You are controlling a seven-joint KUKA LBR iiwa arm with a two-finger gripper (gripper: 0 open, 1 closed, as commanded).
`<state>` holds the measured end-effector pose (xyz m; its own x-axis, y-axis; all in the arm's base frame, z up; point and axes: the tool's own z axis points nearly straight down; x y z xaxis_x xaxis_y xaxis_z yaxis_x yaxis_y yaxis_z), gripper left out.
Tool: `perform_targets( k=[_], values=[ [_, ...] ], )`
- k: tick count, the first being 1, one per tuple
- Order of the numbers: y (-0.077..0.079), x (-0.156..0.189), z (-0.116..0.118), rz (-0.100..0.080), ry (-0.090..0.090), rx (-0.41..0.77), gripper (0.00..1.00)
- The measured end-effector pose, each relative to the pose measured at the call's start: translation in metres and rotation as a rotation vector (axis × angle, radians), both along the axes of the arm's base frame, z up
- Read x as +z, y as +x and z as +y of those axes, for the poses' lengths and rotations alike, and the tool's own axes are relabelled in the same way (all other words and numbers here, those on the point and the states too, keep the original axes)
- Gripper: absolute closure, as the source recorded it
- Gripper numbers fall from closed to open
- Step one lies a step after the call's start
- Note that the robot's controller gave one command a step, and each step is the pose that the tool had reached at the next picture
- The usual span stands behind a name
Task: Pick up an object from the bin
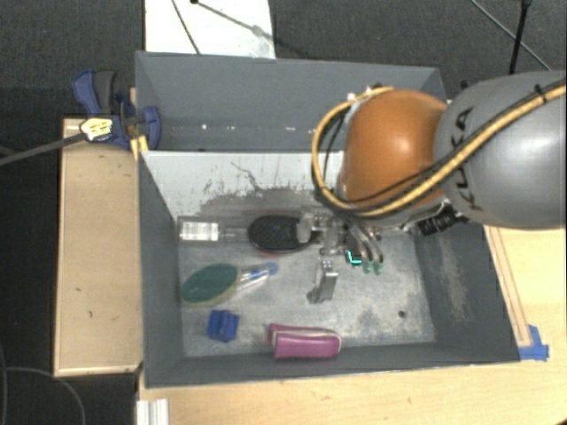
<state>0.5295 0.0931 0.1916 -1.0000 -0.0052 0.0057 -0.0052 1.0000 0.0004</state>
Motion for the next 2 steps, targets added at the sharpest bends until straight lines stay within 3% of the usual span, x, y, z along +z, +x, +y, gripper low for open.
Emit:
perform_targets(
  k=[1,2],
  values=[
    [0.019,-0.034,0.136,-0.009,0.005,0.088,0.00],
    [0.009,-0.102,0.139,-0.006,0.002,0.432,0.00]
  ],
)
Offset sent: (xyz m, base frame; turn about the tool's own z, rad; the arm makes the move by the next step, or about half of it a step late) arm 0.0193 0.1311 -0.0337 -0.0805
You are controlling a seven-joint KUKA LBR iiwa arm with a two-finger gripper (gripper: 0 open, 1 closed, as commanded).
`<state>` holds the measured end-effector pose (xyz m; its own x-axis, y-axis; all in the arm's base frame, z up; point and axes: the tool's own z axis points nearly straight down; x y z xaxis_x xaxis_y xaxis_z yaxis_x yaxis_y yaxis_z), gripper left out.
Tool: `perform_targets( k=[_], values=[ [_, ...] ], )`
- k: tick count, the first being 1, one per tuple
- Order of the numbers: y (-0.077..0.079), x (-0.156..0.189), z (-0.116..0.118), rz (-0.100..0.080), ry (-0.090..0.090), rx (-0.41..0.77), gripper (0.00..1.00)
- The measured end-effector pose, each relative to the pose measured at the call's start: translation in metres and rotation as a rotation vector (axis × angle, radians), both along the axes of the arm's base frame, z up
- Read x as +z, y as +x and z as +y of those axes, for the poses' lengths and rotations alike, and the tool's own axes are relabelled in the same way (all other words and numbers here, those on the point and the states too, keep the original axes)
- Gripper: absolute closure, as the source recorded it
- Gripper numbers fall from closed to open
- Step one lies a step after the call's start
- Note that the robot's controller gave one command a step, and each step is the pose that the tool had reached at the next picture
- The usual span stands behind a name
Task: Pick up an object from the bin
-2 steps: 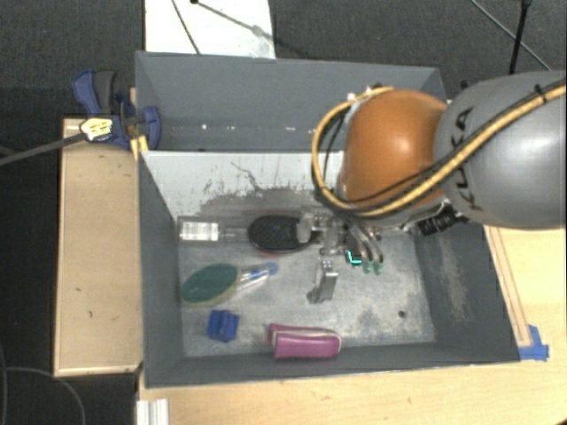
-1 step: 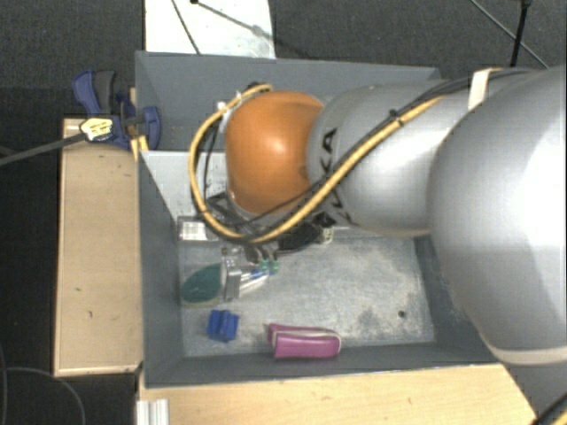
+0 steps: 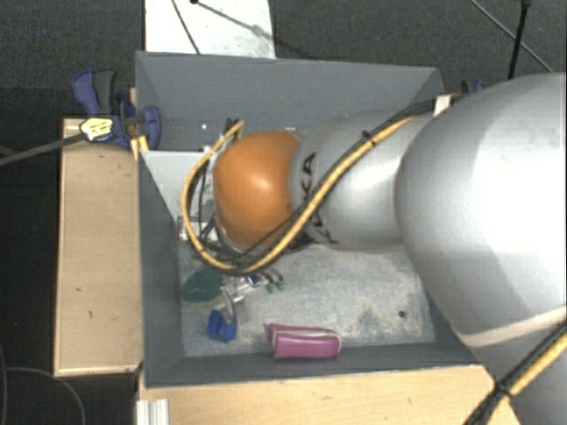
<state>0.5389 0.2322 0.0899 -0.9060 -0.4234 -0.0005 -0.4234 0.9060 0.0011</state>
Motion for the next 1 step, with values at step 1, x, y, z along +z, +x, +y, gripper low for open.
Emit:
perform_targets(
  k=[1],
  values=[
    [0.0028,0.0037,0.0007,-0.007,0.004,-0.007,1.00]
  ],
)
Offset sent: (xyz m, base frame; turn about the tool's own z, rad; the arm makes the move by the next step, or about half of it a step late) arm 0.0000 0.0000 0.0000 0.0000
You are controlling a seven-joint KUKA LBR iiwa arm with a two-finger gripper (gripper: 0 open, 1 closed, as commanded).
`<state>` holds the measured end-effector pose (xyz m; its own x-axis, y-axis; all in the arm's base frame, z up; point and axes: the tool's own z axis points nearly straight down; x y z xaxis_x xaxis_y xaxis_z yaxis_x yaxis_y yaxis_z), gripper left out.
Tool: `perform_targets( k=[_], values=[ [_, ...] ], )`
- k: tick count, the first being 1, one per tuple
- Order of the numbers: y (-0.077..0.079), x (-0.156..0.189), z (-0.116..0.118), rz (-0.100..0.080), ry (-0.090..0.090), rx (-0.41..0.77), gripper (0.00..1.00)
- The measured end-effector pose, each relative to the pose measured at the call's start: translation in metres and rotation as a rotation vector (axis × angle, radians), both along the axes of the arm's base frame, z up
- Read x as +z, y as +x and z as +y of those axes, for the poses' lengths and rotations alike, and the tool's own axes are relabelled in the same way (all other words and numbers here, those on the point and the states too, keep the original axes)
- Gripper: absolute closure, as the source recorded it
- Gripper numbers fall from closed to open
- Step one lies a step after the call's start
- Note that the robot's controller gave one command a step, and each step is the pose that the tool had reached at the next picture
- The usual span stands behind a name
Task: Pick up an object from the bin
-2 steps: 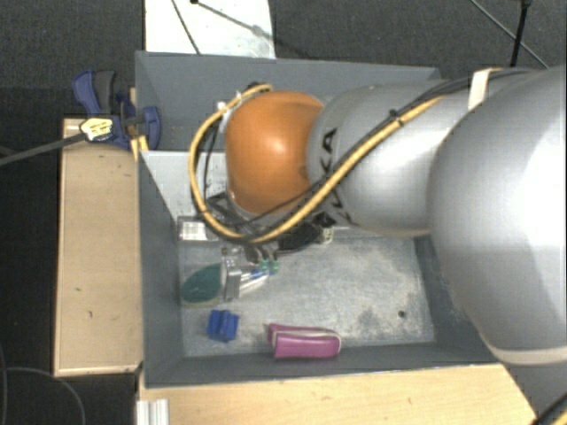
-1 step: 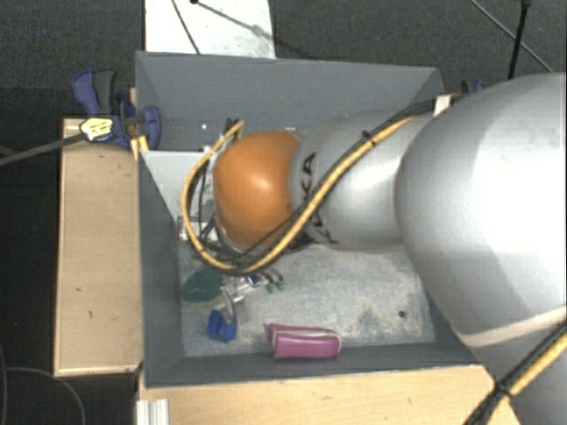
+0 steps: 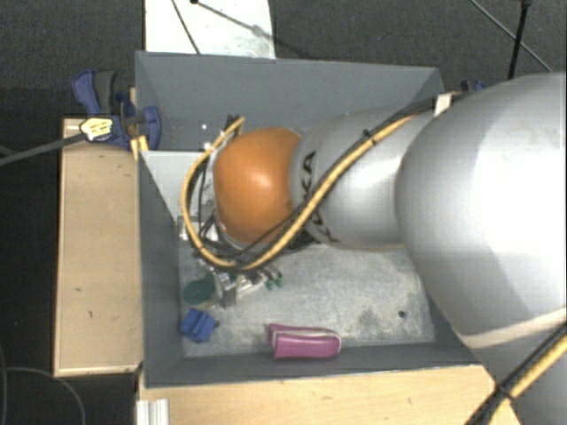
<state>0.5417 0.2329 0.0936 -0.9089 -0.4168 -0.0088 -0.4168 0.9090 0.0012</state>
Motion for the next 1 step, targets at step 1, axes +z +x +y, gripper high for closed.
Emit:
perform_targets(
  k=[1],
  values=[
    [-0.0089,0.1329,-0.0004,-0.003,0.000,-0.008,1.00]
  ],
)
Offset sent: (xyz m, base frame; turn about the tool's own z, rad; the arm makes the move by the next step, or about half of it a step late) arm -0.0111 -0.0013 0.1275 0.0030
